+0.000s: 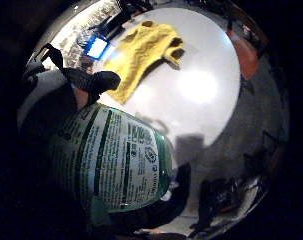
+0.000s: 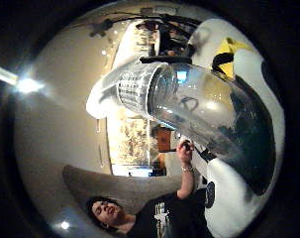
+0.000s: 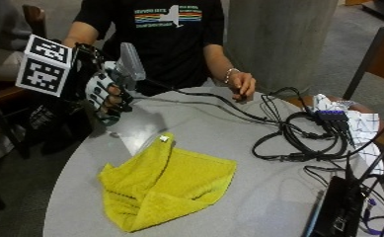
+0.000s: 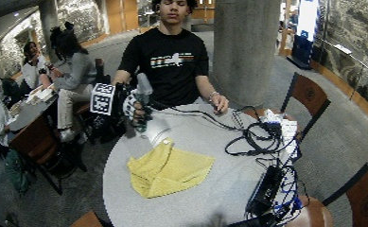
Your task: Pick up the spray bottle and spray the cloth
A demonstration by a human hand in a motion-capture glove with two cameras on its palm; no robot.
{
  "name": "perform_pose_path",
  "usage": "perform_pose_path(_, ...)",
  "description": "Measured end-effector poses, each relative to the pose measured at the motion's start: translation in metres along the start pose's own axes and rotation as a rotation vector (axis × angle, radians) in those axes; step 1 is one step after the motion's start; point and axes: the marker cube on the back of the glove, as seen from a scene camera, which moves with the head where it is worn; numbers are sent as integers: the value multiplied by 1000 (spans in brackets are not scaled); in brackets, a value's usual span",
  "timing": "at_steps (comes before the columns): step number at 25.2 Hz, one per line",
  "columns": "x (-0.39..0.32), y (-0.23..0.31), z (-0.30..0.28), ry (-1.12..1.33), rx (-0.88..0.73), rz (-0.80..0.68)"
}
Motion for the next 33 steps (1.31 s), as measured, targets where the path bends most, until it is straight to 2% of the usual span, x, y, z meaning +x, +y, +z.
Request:
perform_pose_path(7,6,-24,-5,105,-119,189)
perform_pose_path(17,35,-41,-5,220,-129,372)
perform_pose_path(33,42,-40,2,245,-188,444)
